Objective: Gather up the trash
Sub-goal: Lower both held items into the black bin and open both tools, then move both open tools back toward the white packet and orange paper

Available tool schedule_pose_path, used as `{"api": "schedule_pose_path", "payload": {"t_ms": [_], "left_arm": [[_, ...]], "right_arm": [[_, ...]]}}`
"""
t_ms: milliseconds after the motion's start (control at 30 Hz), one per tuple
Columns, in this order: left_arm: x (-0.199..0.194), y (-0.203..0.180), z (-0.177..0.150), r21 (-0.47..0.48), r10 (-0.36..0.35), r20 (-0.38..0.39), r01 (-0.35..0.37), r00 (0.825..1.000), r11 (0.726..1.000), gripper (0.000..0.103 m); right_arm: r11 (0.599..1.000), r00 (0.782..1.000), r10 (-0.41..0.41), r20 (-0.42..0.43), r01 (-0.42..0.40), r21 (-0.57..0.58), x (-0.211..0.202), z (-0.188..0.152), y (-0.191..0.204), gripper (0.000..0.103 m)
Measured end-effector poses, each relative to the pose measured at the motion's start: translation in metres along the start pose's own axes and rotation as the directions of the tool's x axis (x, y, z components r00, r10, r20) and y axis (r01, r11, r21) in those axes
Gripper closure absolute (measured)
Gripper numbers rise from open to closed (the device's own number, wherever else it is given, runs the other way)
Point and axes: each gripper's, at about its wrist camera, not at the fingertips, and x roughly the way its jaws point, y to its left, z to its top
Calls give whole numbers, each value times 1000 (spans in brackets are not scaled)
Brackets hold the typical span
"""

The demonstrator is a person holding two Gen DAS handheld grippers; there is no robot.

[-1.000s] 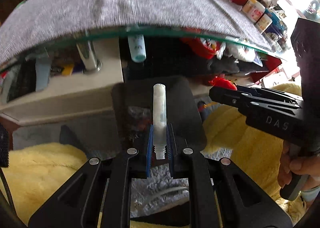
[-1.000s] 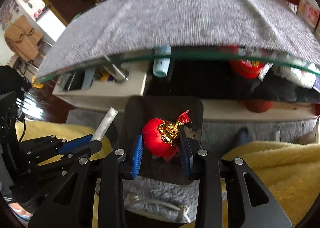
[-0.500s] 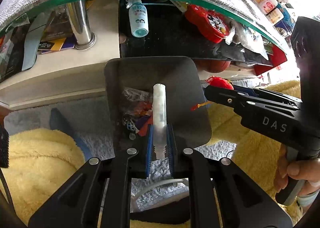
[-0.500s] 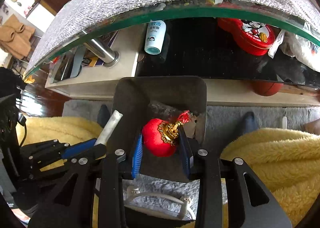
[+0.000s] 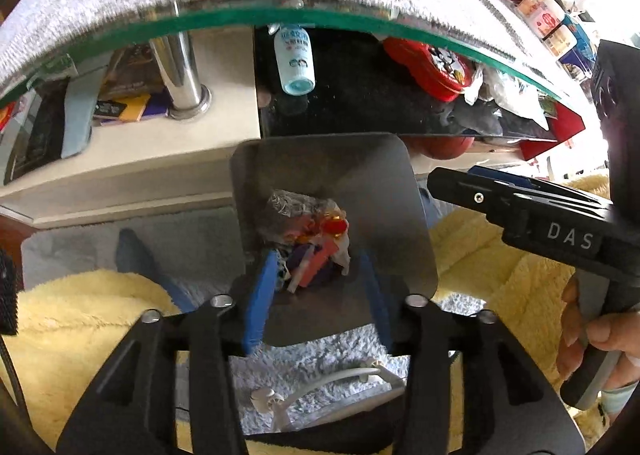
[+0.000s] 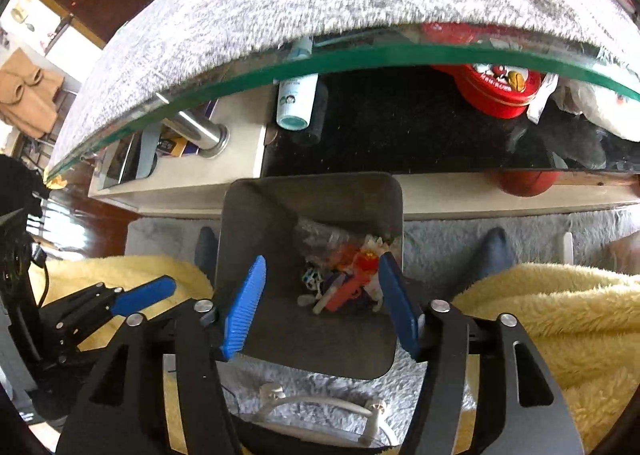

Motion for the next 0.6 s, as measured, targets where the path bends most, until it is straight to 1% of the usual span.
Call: {"api": "schedule_pose_path", "payload": {"t_ms": [33,67,100,133,167,200,267,367,500,600], "left_arm": [[-2,0,1,1,2,6,-2,1000,1000,52],[-4,1,3,2,6,12,-6,1000,1000,49],[-8,1,6,4,11,22,-11,1000,1000,48],[-10,2,8,4,13,30,-13,999,1000,44],[-13,2,10,3,16,38,-16,999,1000,39],[-16,4,13,2,19,46,-20,999,1000,36],[-23,5,18,-2,22,65,-21,998,1000,31],[-30,8,27,-9,18,83,-18,996,1000,28],[-39,11,38,-10,20,103,-19,994,1000,27],[-48,13,50,-6,21,126,-20,992,1000,27]], "right_arm": [[1000,1000,-3,7,3,-1,-2,2,0,32],[1000,1000,-4,11,4,-1,-4,4,1,29],[1000,1000,-6,17,6,-1,-6,6,1,25],[1000,1000,-10,23,10,-1,-9,10,1,21],[1000,1000,-10,27,10,-2,-11,13,2,20],[1000,999,-8,32,9,-3,-13,16,2,17],[1000,999,-3,50,3,-3,-20,23,2,14],[1000,997,3,80,-3,1,-31,36,1,13],[1000,993,17,116,-18,8,-45,52,0,12],[1000,990,7,144,-8,2,-54,67,1,12]]}}
